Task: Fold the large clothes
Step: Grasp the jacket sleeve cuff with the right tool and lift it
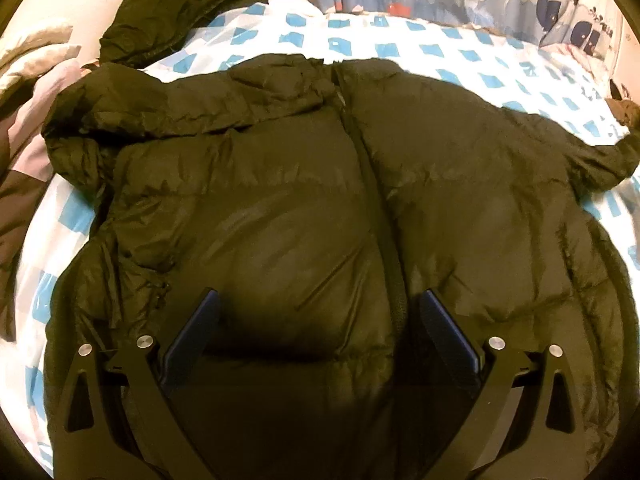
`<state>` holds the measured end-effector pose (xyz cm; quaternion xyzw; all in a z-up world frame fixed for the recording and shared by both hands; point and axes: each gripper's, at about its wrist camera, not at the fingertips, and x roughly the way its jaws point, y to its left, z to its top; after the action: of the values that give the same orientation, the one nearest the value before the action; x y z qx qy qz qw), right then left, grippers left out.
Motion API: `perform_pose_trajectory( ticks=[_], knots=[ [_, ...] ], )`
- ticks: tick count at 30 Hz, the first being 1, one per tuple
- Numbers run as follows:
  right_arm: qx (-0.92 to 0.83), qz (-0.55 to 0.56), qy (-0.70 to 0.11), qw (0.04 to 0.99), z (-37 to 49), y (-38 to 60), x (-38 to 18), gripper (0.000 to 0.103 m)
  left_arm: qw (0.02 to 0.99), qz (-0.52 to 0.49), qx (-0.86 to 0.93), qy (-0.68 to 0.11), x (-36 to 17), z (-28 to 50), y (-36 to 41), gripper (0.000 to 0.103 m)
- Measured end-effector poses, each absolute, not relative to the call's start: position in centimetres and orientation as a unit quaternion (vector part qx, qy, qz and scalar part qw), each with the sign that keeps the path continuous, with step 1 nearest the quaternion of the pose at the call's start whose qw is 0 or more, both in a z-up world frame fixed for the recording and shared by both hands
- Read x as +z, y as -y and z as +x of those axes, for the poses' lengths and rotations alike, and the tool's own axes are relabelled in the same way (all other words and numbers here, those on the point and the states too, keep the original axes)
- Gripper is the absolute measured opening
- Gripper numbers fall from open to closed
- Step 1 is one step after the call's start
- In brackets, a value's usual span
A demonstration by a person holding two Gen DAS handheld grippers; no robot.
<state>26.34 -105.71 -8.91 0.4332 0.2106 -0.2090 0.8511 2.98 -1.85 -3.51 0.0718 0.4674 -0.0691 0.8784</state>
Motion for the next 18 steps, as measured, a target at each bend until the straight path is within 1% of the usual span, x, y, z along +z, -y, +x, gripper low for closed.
perform_pose_trajectory(
  ticks=[4,10,11,12,14,16,18],
  knots=[
    [-0.212,0.496,-0.167,0.826,22.3,110.0,-12.2,0.008,0.870,0.055,-0.064,-0.486,-3.7,3.0,2.0,0.096],
    [-0.242,0.502,-0.125,0.821,18.4,114.2,-12.3,0.008,0.863,0.037,-0.080,-0.497,-3.3,2.5,4.8,0.096],
    [-0.252,0.503,-0.130,0.816,18.0,114.8,-12.5,0.008,0.862,0.042,-0.085,-0.498,-3.5,2.4,5.9,0.096],
    [-0.260,0.516,-0.156,0.801,17.7,115.7,-13.5,0.009,0.861,0.047,-0.088,-0.499,-3.7,2.2,6.6,0.096],
    [-0.260,0.551,-0.195,0.768,16.6,117.2,-15.8,0.012,0.863,0.066,-0.087,-0.493,-4.4,2.0,8.0,0.096],
    [-0.287,0.566,-0.170,0.754,13.4,117.2,-16.4,0.020,0.863,0.086,-0.083,-0.491,-5.3,2.0,8.6,0.096],
    [-0.343,0.569,-0.130,0.736,9.5,116.3,-16.1,0.037,0.857,0.085,-0.090,-0.501,-5.4,2.0,8.4,0.096]
  ],
)
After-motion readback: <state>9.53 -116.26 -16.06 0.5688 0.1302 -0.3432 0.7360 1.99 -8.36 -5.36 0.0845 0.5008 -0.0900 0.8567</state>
